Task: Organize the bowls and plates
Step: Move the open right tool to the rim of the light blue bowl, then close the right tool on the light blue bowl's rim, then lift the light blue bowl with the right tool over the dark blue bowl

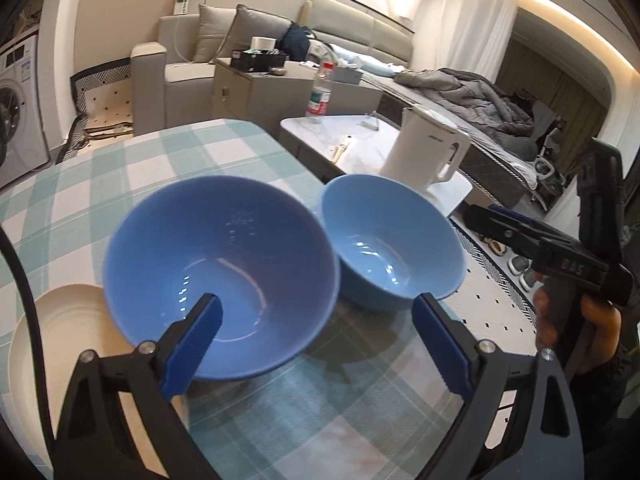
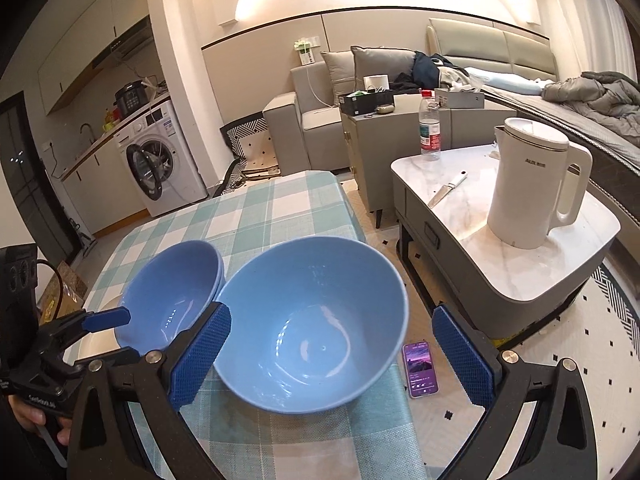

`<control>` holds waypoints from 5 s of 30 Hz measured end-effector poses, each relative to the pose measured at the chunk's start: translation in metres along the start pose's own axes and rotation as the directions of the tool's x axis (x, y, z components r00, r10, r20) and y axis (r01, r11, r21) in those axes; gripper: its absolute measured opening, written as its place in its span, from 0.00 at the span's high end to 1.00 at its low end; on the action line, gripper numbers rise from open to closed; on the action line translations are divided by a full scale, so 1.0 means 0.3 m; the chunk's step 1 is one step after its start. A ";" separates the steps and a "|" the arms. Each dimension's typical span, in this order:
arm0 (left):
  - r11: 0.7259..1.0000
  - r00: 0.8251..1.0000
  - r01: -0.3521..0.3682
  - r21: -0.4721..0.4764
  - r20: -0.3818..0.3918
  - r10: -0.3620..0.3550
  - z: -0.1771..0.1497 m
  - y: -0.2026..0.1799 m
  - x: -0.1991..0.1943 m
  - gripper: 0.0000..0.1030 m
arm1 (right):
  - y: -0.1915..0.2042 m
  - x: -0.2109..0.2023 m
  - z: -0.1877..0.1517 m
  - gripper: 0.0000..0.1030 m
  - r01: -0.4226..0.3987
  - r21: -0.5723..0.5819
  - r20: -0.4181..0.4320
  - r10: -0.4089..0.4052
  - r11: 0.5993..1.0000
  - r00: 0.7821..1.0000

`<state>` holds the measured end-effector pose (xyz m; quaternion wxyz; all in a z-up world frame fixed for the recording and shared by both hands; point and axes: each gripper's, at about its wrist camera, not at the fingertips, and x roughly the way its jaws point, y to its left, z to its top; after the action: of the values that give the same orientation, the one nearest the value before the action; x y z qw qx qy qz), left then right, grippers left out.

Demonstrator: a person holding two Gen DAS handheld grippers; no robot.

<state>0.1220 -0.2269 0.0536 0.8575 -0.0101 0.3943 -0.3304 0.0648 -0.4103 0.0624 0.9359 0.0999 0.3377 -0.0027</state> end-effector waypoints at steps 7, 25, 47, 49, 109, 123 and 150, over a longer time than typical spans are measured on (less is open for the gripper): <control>0.996 0.995 0.087 0.018 -0.043 -0.086 0.006 -0.072 0.035 0.39 | -0.041 -0.003 -0.014 0.00 0.018 0.038 -0.007 -0.018 0.999 1.000; 0.996 0.987 0.084 -0.025 -0.134 -0.087 0.016 -0.167 0.163 0.41 | -0.145 0.073 -0.046 0.06 0.032 0.085 -0.078 -0.025 0.996 0.997; 0.998 0.989 0.059 -0.019 -0.137 -0.061 0.033 -0.185 0.219 0.42 | -0.158 0.208 -0.048 0.53 -0.003 0.072 -0.144 0.014 0.997 0.989; 0.998 0.989 0.059 -0.023 -0.136 -0.062 0.036 -0.184 0.221 0.42 | -0.158 0.211 -0.046 0.56 -0.002 0.069 -0.143 0.012 0.998 0.990; 0.995 0.992 0.079 0.061 -0.108 -0.072 0.033 -0.243 0.206 0.43 | -0.106 0.098 -0.063 0.65 0.060 -0.028 -0.031 -0.061 0.998 0.998; 0.994 0.996 0.072 0.077 -0.061 -0.067 0.062 -0.241 0.143 0.43 | -0.065 0.028 -0.034 0.65 0.058 -0.044 0.024 -0.057 0.997 0.998; 0.998 0.999 0.018 0.062 0.036 -0.020 0.094 -0.137 -0.023 0.43 | 0.134 -0.048 0.056 0.65 0.003 -0.097 0.093 0.006 0.995 0.996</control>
<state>0.1150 -0.2618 0.0891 0.8613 0.0065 0.3681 -0.3502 0.0672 -0.3751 0.0917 0.9544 0.0545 0.2934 0.0096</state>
